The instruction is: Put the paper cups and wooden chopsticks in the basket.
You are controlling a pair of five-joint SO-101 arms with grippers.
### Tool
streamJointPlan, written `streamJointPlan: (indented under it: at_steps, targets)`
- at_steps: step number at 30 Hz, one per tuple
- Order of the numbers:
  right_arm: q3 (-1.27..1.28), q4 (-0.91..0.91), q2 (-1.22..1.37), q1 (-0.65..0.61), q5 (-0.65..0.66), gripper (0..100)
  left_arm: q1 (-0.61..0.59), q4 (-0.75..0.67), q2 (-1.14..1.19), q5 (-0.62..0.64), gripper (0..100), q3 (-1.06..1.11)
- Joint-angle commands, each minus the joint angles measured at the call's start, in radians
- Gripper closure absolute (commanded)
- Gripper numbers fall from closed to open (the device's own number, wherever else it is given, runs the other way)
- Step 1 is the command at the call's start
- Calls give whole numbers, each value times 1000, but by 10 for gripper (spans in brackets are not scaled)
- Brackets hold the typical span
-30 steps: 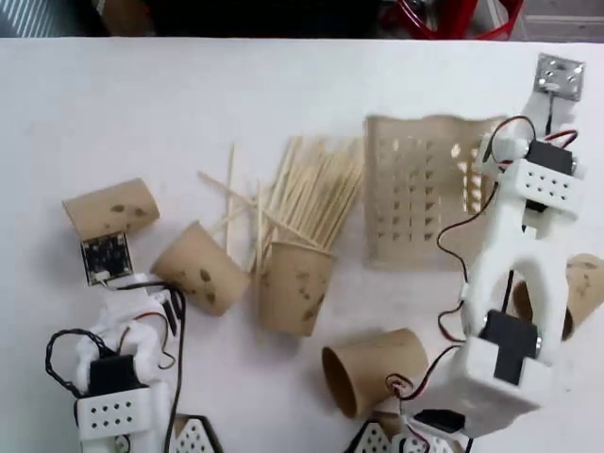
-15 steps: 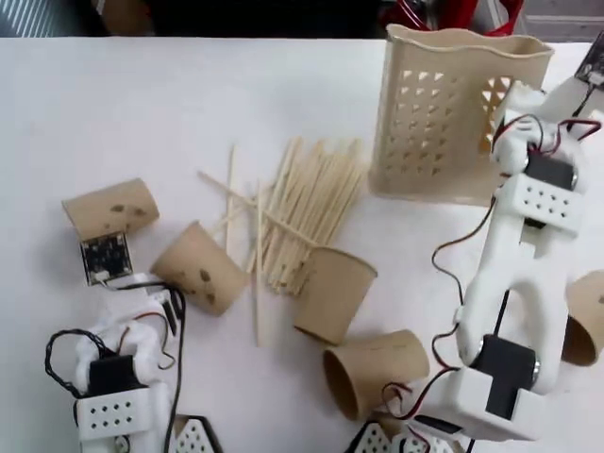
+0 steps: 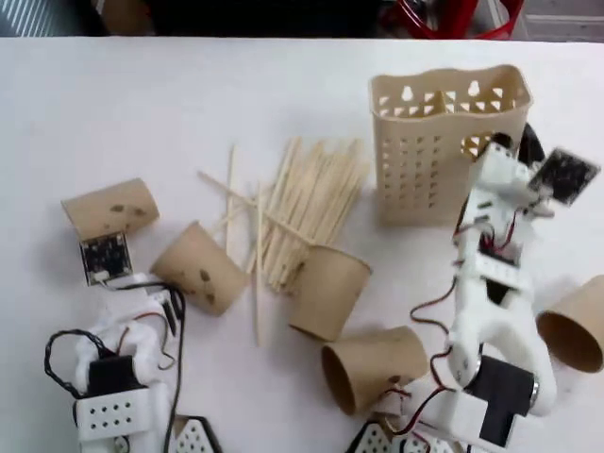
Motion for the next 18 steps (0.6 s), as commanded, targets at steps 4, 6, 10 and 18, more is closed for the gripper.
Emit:
streamJointPlan:
  at_steps: [4,6,10,18]
  targets:
    - [287,-357,-93,44,-3,975,-8,2,-8,5,871,-5]
    - [321,-367,-88,58,-2,931,-8,2,-8,5,871,-5]
    - [358,-366,-84,91,-5,786,-8,2,-8,5,871,-5]
    - [453,-374,-93,111,2,707,-8,2,-8,5,871,-5]
